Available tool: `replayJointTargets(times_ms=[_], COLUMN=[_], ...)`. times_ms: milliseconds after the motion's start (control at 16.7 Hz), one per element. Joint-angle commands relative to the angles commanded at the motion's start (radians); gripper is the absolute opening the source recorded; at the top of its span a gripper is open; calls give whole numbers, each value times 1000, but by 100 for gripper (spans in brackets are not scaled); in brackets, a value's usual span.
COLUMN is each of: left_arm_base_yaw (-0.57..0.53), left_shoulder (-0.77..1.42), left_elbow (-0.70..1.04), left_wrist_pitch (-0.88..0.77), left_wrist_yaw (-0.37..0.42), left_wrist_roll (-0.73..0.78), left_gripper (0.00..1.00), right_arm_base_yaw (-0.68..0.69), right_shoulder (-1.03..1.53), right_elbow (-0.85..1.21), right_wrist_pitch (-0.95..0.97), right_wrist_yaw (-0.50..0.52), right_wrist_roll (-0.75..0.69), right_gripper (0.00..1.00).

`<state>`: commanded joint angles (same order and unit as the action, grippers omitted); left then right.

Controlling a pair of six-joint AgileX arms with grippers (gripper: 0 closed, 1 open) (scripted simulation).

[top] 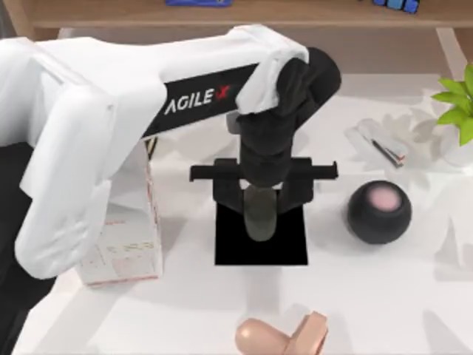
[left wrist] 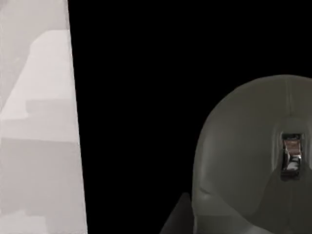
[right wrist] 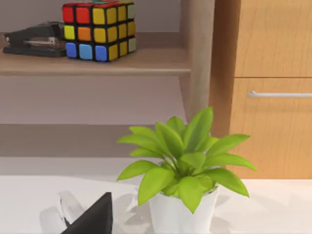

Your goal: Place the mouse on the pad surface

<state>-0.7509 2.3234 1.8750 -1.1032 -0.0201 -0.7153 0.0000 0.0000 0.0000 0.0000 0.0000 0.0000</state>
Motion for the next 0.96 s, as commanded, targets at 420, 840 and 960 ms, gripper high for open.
replayJointTargets(times_ms=[420, 840, 960], left_arm_base_yaw=[0, 0, 0], left_shoulder=[0, 0, 0], left_elbow=[0, 0, 0], left_wrist_pitch=[0, 0, 0], left_wrist_yaw=[0, 0, 0], left_wrist_roll=[0, 0, 0], left_gripper=[75, 100, 100], right_arm_base_yaw=[0, 0, 0], right_shoulder=[0, 0, 0], right_elbow=[0, 0, 0], right_wrist_pitch=[0, 0, 0], right_wrist_yaw=[0, 0, 0], right_wrist_roll=[0, 0, 0], right_gripper=[100, 100, 100])
